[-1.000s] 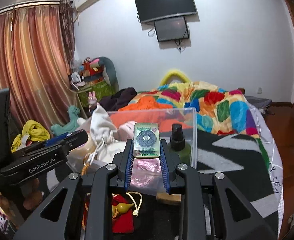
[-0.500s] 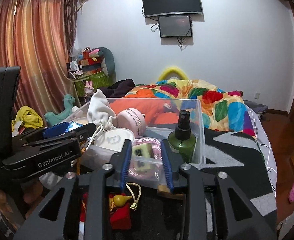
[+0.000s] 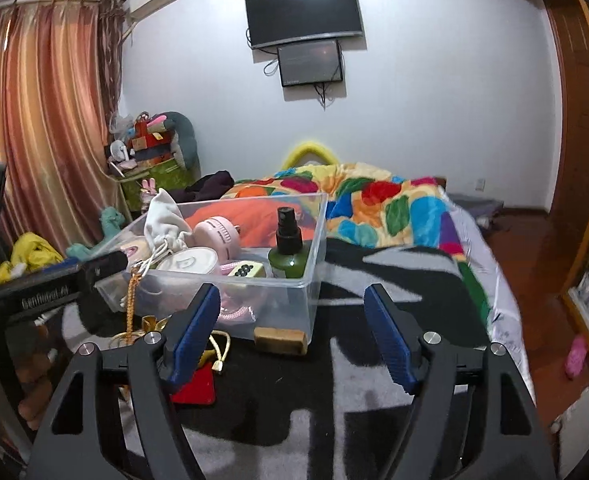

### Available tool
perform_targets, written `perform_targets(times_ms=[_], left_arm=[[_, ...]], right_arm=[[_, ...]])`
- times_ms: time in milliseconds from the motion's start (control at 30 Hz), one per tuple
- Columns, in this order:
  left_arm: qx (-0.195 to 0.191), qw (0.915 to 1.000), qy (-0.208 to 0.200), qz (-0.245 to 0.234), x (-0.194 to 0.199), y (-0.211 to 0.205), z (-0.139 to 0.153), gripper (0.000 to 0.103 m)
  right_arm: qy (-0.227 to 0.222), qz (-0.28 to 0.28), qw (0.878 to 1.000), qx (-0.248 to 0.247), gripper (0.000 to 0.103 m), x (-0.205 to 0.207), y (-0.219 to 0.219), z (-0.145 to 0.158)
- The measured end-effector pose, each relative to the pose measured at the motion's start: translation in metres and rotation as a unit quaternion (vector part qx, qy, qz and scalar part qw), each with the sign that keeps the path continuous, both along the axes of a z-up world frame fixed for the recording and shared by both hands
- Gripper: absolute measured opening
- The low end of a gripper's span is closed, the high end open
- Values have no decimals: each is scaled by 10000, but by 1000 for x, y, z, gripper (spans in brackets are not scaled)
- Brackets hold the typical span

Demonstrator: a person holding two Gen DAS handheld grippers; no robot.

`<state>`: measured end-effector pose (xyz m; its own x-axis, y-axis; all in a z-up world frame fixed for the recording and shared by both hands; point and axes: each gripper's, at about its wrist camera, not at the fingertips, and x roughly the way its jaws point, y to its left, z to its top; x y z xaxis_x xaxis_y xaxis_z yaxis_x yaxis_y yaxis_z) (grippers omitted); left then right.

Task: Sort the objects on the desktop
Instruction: 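Lower the Max box and green card into the clear box and open both tools, then move the left tool toward the teal tube while the right tool approaches the tan wooden block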

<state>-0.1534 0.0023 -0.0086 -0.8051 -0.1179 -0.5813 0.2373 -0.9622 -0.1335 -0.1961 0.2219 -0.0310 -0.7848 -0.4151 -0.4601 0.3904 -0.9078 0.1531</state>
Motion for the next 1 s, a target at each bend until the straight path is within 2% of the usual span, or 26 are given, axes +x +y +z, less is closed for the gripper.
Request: perform_targets(times_ms=[133,200,633,900,1000], left_arm=[[125,9997,-176,-79,6,-1,-5,91],[159,9994,-282,-152,7,-1,-9,95],[-116,9936,-1089,-278,24,5,-49,96],[-419,9921,-1114,-394,39,17,-50,96],[-395,9909,-1157,-558,36,26,-53,96]], right_arm=[[57,-83,9999,49,71,4,4,-1],[34,-72,9999,61,71,4,4,-4],[-257,-175,9995,49,71,-4,17,-24],[-292,-92,9995,51,71,-1,13,-29],[-253,-51,9996,80,71,1,11,-29]])
